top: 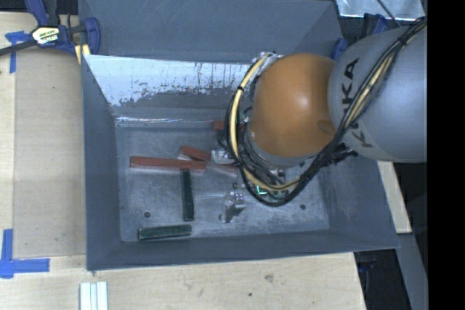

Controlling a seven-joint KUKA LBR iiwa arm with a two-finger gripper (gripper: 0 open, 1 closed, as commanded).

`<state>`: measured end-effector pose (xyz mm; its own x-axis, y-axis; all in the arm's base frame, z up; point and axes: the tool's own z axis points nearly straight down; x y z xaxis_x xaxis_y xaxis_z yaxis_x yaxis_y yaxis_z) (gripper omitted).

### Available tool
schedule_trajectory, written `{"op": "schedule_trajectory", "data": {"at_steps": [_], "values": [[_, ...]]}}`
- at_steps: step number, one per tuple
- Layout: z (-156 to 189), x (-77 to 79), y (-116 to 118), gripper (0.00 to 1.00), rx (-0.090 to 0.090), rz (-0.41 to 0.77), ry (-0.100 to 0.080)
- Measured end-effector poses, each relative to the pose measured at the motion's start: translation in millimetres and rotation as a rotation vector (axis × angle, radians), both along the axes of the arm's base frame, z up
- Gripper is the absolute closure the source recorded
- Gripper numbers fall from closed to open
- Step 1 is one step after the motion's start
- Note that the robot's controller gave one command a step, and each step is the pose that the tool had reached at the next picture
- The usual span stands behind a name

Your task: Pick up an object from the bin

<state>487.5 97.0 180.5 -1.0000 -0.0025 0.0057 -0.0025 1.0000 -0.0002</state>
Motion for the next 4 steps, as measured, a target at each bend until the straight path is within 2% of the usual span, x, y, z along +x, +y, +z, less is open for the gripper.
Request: {"op": "schedule_trajectory", "data": {"at_steps": [1,2,3,4], "values": [[4,2.0,0,0.00,0.001,-0.002,-0.008],[-49,45.8,-30,0.00,0.002,0.002,-0.016],[-99,45.1,-53,1.00,0.001,-0.172,-0.014],[-99,45.1,-53,1.00,0.001,-0.172,-0.014]]}}
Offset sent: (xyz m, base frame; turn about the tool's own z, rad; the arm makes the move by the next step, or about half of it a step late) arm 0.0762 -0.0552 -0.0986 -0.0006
